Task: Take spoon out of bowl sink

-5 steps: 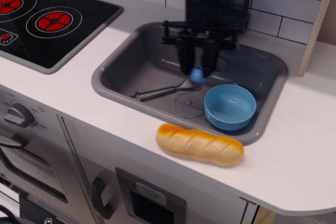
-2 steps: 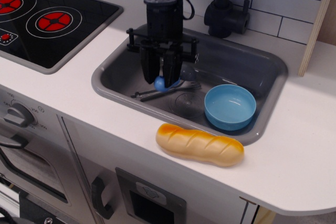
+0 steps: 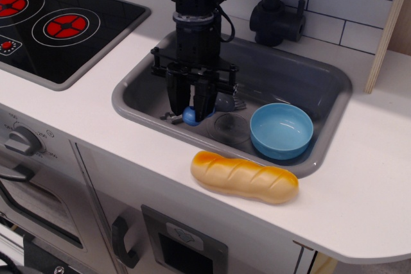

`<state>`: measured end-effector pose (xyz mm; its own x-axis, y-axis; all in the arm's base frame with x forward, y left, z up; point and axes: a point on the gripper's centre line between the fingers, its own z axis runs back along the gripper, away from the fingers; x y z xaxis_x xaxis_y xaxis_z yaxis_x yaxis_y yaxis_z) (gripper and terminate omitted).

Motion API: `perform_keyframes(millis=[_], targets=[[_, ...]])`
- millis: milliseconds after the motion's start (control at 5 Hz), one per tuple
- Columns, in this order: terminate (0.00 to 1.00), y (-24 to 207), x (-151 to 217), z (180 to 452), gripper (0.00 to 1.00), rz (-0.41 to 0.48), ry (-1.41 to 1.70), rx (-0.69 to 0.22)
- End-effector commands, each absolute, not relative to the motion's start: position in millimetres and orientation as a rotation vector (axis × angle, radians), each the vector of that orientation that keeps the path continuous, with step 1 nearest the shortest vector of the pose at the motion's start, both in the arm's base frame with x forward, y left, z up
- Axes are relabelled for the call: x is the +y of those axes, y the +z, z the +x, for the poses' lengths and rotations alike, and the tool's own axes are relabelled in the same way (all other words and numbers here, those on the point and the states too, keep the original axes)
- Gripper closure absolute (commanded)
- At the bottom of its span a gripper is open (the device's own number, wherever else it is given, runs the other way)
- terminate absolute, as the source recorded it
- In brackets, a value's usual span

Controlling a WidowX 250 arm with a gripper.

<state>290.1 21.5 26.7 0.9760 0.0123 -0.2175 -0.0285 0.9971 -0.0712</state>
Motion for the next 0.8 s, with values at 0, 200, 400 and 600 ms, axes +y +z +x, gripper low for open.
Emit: perform_keyframes(millis=[0,200,400,600], targets=[[0.0,36.8,17.4,291.1,0.0,-0.056,0.013,0.179],[0.0,44.9,16.7,291.4,0.0,-0.079,0.016,0.184],[0.0,56.3,16.8,294.7,0.0,-0.104,0.027,0.175],[0.0,68.0,17.7,302.0,0.0,-0.129,0.078,0.148]])
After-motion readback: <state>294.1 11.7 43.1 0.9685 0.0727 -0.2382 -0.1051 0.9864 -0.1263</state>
